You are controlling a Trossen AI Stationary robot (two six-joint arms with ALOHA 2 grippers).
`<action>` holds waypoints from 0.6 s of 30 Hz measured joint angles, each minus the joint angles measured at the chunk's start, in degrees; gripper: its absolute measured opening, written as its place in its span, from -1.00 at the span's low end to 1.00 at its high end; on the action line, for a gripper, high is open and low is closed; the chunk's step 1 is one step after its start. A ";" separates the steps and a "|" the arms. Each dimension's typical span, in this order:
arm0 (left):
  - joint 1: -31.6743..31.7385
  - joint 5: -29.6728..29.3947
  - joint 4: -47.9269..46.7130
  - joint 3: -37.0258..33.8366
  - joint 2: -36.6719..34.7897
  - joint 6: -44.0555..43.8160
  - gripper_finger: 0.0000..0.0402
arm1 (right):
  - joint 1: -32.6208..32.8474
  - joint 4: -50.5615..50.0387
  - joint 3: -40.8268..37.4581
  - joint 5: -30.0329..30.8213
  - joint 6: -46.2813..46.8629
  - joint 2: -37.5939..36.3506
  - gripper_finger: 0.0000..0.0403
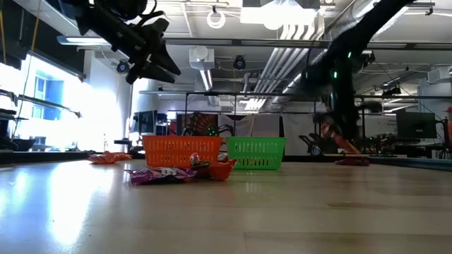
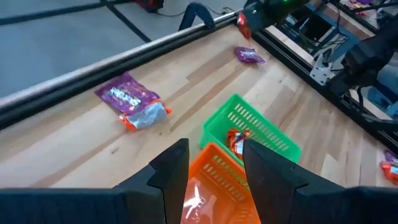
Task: Sort candy by brand, put in halloween buckets
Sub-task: Put the orange chocolate into the green bin
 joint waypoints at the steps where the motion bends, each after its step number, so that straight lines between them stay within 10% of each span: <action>1: 0.29 0.25 -0.02 0.00 -0.41 1.02 -0.29 | 1.32 1.23 0.00 -0.62 -0.86 -2.08 -1.00; 11: 2.04 0.82 0.08 0.00 -7.86 5.49 -0.29 | 24.67 16.48 0.00 -18.77 3.39 -11.56 -1.00; 18: 2.02 0.80 -0.02 0.00 -12.20 3.03 -0.29 | 36.67 27.06 0.00 -19.58 8.46 -7.72 -1.00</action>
